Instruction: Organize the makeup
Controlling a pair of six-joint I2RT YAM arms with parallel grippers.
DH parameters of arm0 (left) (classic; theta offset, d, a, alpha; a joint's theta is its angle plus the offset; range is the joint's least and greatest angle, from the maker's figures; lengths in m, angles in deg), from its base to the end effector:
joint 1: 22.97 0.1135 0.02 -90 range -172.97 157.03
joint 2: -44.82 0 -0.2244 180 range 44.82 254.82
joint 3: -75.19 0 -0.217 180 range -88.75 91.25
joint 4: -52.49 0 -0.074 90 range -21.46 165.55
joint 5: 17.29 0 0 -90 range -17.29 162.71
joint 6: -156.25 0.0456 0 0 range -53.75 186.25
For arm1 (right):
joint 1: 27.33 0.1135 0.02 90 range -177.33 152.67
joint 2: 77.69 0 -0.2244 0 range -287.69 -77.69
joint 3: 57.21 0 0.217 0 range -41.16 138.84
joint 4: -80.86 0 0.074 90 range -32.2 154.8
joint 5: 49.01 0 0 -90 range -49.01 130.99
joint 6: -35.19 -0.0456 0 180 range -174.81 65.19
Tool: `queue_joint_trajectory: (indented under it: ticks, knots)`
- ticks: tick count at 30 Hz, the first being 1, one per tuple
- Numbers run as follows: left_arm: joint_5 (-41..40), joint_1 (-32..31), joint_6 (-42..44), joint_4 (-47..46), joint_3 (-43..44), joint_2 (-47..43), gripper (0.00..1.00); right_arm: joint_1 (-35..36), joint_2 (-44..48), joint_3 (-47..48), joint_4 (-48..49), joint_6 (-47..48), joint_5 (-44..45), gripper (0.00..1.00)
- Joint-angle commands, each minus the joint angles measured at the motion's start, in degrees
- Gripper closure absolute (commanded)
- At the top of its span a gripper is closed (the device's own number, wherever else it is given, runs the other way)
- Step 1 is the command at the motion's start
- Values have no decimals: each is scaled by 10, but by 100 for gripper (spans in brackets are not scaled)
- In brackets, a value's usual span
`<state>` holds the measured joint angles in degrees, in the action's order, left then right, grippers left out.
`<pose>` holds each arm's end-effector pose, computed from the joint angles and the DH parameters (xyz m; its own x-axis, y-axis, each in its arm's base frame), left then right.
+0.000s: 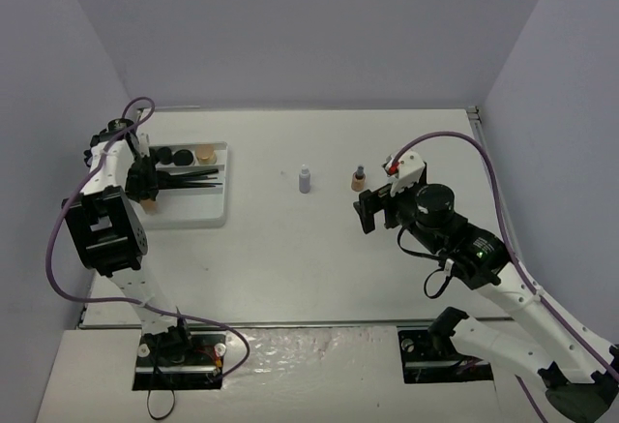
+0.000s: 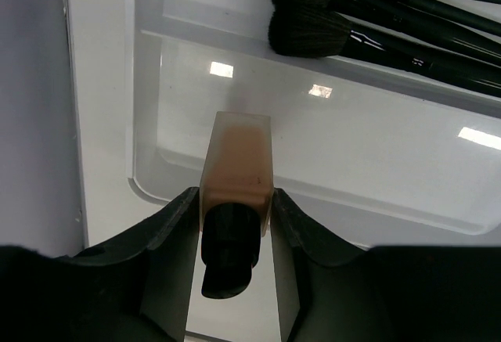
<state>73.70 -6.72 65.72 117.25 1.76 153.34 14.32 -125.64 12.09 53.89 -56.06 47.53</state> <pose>0.3415 0.0987 0.2090 -0.8793 -0.2659 -0.3952 -0.2814 0.9594 -0.0195 0.1458 0.1227 0.3474 -0.0857 -0.0472 -0.9952 -0.5738 0.8189 0.0106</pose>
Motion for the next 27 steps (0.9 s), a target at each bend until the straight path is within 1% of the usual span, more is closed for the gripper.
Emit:
queue_joint_trajectory:
  ticks: [1,6,13,21,22,24,27]
  knots:
    - [-24,3,52,-22,48,2,100,-4,-16,32,37,-1,-8,0]
    - [-26,8,59,-27,56,23,100,-6,-25,41,33,-8,-12,0]
    - [-32,13,74,-52,54,23,100,-7,-48,53,32,-12,-14,0]
    - [-11,25,74,-68,47,29,100,-7,-55,56,31,-16,-16,0]
    - [-7,27,73,-71,46,29,99,-7,-57,56,30,-16,-17,0]
    - [9,27,72,-78,42,30,91,-7,-58,56,31,-18,-19,0]
    - [14,27,70,-76,43,34,89,-7,-58,55,30,-19,-21,0]
